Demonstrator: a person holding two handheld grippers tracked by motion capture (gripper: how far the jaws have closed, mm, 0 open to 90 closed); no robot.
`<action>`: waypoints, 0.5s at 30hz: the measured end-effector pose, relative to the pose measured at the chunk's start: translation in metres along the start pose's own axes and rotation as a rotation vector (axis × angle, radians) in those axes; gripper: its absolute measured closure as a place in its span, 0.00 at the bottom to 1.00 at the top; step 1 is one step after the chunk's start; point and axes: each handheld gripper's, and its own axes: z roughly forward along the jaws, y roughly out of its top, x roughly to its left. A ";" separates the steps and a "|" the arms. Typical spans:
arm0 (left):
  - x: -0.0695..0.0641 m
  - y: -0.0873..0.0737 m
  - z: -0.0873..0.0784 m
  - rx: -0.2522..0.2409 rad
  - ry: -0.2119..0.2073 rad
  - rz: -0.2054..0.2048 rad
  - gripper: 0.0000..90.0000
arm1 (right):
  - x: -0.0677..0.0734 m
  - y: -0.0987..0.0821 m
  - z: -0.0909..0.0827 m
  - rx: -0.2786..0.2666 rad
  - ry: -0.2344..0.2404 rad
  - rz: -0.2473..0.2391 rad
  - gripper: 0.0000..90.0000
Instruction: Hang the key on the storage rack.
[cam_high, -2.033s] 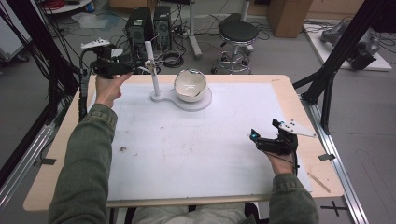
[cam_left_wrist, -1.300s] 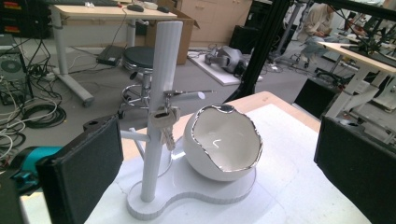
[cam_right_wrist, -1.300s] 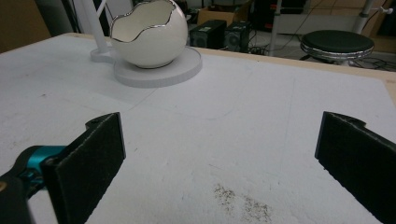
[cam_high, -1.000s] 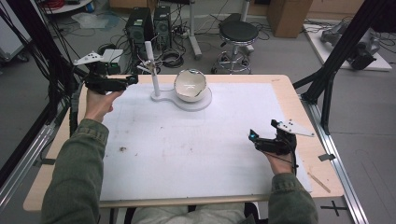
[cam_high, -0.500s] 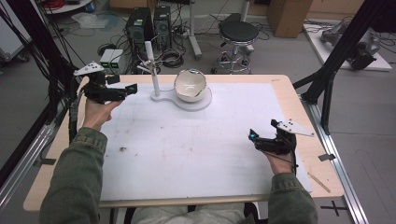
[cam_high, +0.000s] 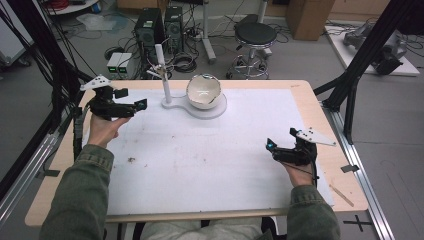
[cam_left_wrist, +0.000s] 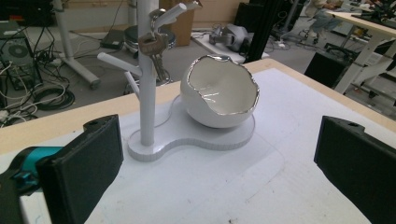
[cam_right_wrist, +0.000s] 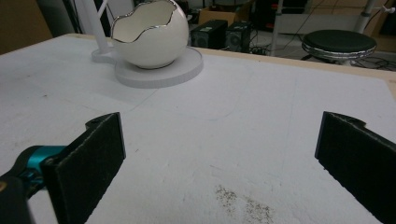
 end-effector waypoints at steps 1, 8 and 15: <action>0.000 -0.001 -0.001 0.001 0.001 -0.004 0.02 | 0.000 0.000 0.000 0.000 0.000 0.003 0.01; -0.005 -0.012 -0.006 -0.009 -0.010 -0.019 0.02 | 0.000 0.000 0.001 -0.001 0.001 -0.002 0.01; -0.012 -0.021 -0.009 0.009 0.006 0.009 0.02 | 0.000 0.000 0.000 0.000 0.001 -0.001 0.01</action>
